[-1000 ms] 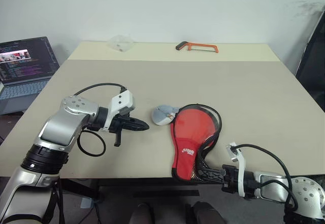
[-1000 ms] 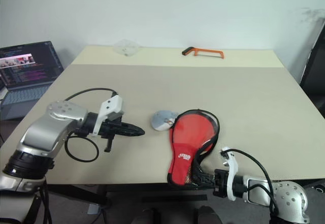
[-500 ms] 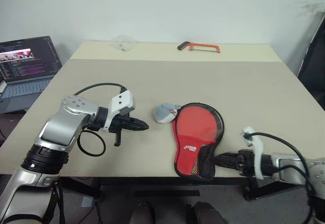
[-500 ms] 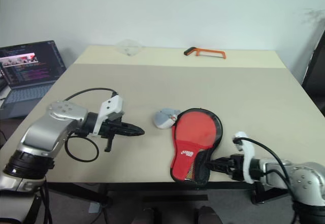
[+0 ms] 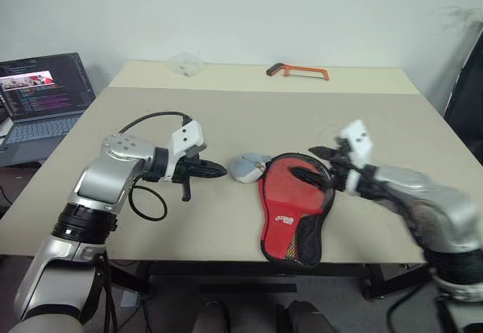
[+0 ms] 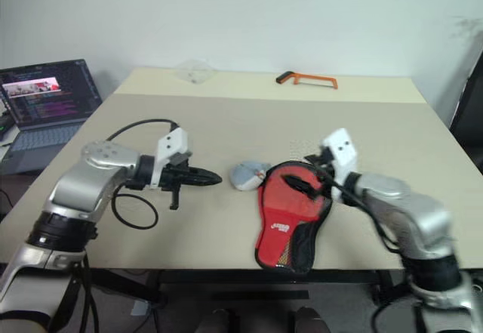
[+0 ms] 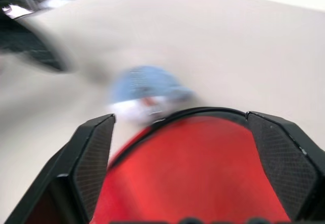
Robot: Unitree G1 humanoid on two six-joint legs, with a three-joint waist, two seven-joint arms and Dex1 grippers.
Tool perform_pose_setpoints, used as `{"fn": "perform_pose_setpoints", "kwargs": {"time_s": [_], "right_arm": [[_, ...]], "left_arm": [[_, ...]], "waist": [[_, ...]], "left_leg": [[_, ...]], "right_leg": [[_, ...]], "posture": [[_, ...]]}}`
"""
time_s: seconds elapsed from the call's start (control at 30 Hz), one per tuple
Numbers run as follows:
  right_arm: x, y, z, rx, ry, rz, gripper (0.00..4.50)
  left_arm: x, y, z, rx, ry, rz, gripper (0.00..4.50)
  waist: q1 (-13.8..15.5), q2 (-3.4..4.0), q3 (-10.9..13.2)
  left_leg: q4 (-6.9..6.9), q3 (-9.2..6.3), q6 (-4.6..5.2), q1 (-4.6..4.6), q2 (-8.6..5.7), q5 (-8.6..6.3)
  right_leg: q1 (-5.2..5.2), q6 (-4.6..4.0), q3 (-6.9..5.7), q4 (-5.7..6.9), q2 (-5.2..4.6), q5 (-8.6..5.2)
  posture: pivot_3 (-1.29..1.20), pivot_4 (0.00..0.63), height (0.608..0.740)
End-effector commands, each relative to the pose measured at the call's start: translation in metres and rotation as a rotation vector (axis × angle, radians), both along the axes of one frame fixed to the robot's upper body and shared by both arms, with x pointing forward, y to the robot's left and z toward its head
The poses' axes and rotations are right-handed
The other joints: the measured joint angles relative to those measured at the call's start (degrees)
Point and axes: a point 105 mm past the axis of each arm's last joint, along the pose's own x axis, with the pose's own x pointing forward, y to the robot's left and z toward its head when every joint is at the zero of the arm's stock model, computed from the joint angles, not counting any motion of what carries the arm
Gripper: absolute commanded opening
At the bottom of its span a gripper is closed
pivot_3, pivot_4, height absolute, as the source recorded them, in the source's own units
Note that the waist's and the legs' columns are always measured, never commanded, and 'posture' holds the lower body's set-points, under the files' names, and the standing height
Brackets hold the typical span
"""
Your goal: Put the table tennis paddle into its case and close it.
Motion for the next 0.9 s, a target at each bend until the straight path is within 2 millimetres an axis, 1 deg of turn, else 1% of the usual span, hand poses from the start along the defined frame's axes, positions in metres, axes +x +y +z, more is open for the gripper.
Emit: {"fn": "perform_pose_setpoints", "kwargs": {"time_s": [0.03, 0.13, 0.2, 0.23, 0.27, 0.33, 0.37, 0.4, 0.43, 0.47, 0.53, 0.6, 0.67, 0.83, 0.87, 0.9], "right_arm": [[0.017, 0.002, -0.022, -0.061, -0.036, -0.110, 4.47], [0.013, 0.006, -0.058, -0.082, 0.087, -0.126, 4.47], [-0.001, 0.008, -0.094, -0.129, 0.262, -0.116, 4.47], [-0.007, 0.008, -0.107, -0.156, 0.324, -0.116, 4.47], [-0.013, 0.009, -0.115, -0.148, 0.375, -0.115, 4.47], [-0.018, 0.012, -0.120, -0.139, 0.406, -0.112, 4.47], [-0.019, 0.013, -0.121, -0.149, 0.406, -0.110, 4.47], [-0.019, 0.013, -0.122, -0.158, 0.403, -0.110, 4.47], [-0.019, 0.014, -0.122, -0.164, 0.400, -0.108, 4.47], [-0.019, 0.015, -0.121, -0.165, 0.398, -0.105, 4.47], [-0.019, 0.017, -0.120, -0.165, 0.394, -0.102, 4.47], [-0.017, 0.017, -0.118, -0.177, 0.380, -0.103, 4.50], [-0.015, 0.017, -0.116, -0.179, 0.373, -0.103, 4.50], [-0.013, 0.014, -0.116, -0.187, 0.363, -0.119, 4.50], [-0.013, 0.014, -0.116, -0.189, 0.362, -0.121, 4.50], [-0.013, 0.014, -0.116, -0.186, 0.364, -0.120, 4.50]], "left_arm": [[0.003, -0.008, 0.010, 0.005, -0.055, -0.015, 0.00], [0.006, -0.013, 0.011, -0.009, -0.062, -0.009, 0.00], [0.011, -0.018, 0.010, -0.031, -0.055, 0.006, 0.00], [0.012, -0.021, 0.008, -0.031, -0.051, 0.008, 0.00], [0.015, -0.024, 0.005, -0.026, -0.054, 0.003, 0.00], [0.019, -0.029, 0.002, -0.023, -0.057, 0.001, 0.00], [0.023, -0.031, 0.002, -0.023, -0.055, 0.009, 0.00], [0.027, -0.033, 0.000, -0.016, -0.053, 0.016, 0.00], [0.030, -0.035, -0.003, -0.002, -0.051, 0.019, 0.00], [0.034, -0.036, -0.007, 0.010, -0.040, 0.030, 0.00], [0.043, -0.036, -0.012, 0.028, -0.041, 0.064, 0.00], [0.048, -0.038, -0.012, 0.014, -0.028, 0.077, 0.37], [0.042, -0.044, -0.004, -0.029, -0.004, 0.027, 0.85], [0.027, -0.037, 0.012, -0.082, 0.046, -0.057, 2.56], [0.025, -0.036, 0.014, -0.086, 0.056, -0.068, 3.00], [0.025, -0.034, 0.014, -0.074, 0.060, -0.072, 3.32]], "waist": [[0.43, 0.01, 0.00], [0.97, 0.01, 0.00], [1.05, -0.04, -0.02], [1.05, -0.05, -0.07], [1.04, -0.16, -0.22], [1.02, -0.46, -0.46], [1.00, -0.61, -0.57], [0.99, -0.70, -0.62], [0.98, -0.75, -0.67], [0.96, -0.76, -0.77], [0.89, -0.73, -1.03], [0.91, -0.92, -1.22], [0.81, -1.04, -1.29], [0.27, -1.05, -1.30], [0.19, -1.03, -1.29], [0.12, -1.03, -1.29]], "left_leg": [[0.00, 0.00, 0.00, -0.06, 0.00, 0.00], [-0.01, 0.03, -0.04, -0.15, -0.05, -0.03], [0.00, 0.01, -0.05, -0.12, -0.04, -0.04], [0.02, -0.02, -0.05, -0.06, -0.03, -0.03], [0.04, -0.02, -0.05, 0.07, -0.03, -0.03], [0.03, -0.01, -0.05, 0.58, 0.01, -0.03], [0.00, -0.02, -0.06, 0.93, 0.04, -0.04], [-0.01, -0.04, -0.09, 1.37, 0.05, -0.07], [-0.06, -0.02, -0.16, 1.60, 0.05, -0.12], [-0.15, -0.01, -0.36, 1.79, 0.05, -0.25], [-0.41, -0.01, -0.42, 1.90, 0.01, -0.29], [-0.63, 0.08, -0.41, 1.91, -0.07, -0.27], [-0.63, 0.17, -0.14, 1.90, -0.08, -0.10], [-0.76, 0.18, -0.09, 1.83, 0.00, -0.07], [-0.78, 0.15, -0.09, 1.83, 0.04, -0.08], [-0.79, 0.13, -0.09, 1.84, 0.04, -0.08]], "right_leg": [[-0.03, -0.04, -0.01, -0.01, 0.00, 0.02], [-0.10, -0.11, -0.01, -0.02, -0.05, 0.06], [-0.06, -0.12, -0.03, -0.02, -0.05, 0.06], [0.01, -0.10, -0.06, 0.01, -0.04, 0.06], [0.12, -0.02, -0.06, 0.04, -0.04, 0.00], [0.56, 0.01, -0.05, 0.04, -0.01, -0.08], [0.93, -0.21, -0.06, 0.00, -0.01, -0.25], [1.09, -0.42, -0.08, -0.08, -0.04, -0.39], [1.22, -0.45, -0.07, -0.13, -0.07, -0.37], [1.40, -0.51, -0.08, -0.25, -0.13, -0.32], [1.54, -0.58, -0.08, -0.60, -0.26, -0.27], [1.56, -0.60, -0.11, -0.85, -0.42, -0.22], [1.57, -0.55, -0.08, -0.86, -0.46, -0.19], [1.72, -0.76, -0.13, -0.85, -0.35, -0.10], [1.71, -0.75, -0.15, -0.84, -0.30, -0.14], [1.71, -0.58, -0.16, -0.84, -0.30, -0.24]], "posture": [[0.00, 0.150, 0.740], [0.00, 0.150, 0.740], [0.00, 0.150, 0.740], [0.00, 0.150, 0.740], [0.00, 0.150, 0.740], [0.00, 0.150, 0.740], [0.00, 0.150, 0.740], [0.00, 0.150, 0.740], [0.00, 0.150, 0.740], [0.00, 0.150, 0.740], [0.00, 0.150, 0.740], [0.00, 0.150, 0.740], [0.00, 0.150, 0.740], [0.00, 0.150, 0.740], [0.00, 0.150, 0.740], [0.00, 0.150, 0.740]]}}
